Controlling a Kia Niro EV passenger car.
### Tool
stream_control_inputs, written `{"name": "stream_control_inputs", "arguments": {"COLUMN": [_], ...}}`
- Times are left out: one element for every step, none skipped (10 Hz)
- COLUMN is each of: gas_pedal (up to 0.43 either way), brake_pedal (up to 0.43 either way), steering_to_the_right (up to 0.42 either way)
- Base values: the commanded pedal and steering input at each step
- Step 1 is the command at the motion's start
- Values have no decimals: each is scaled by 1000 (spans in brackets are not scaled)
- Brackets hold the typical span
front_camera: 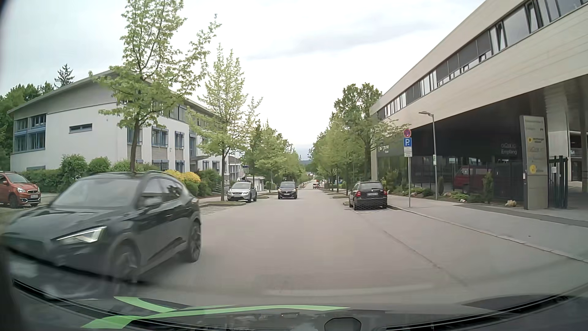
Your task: Follow the waypoints while adhering to traffic rules and regulations
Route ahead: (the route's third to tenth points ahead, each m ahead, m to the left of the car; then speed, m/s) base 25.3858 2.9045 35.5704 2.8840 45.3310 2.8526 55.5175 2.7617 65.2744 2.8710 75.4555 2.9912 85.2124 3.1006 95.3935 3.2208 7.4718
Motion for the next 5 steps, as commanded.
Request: {"name": "stream_control_inputs", "arguments": {"gas_pedal": [0, 0, 0, 0, 0], "brake_pedal": [0, 0, 0, 0, 0], "steering_to_the_right": [4, 4, 4, 5, 5]}}
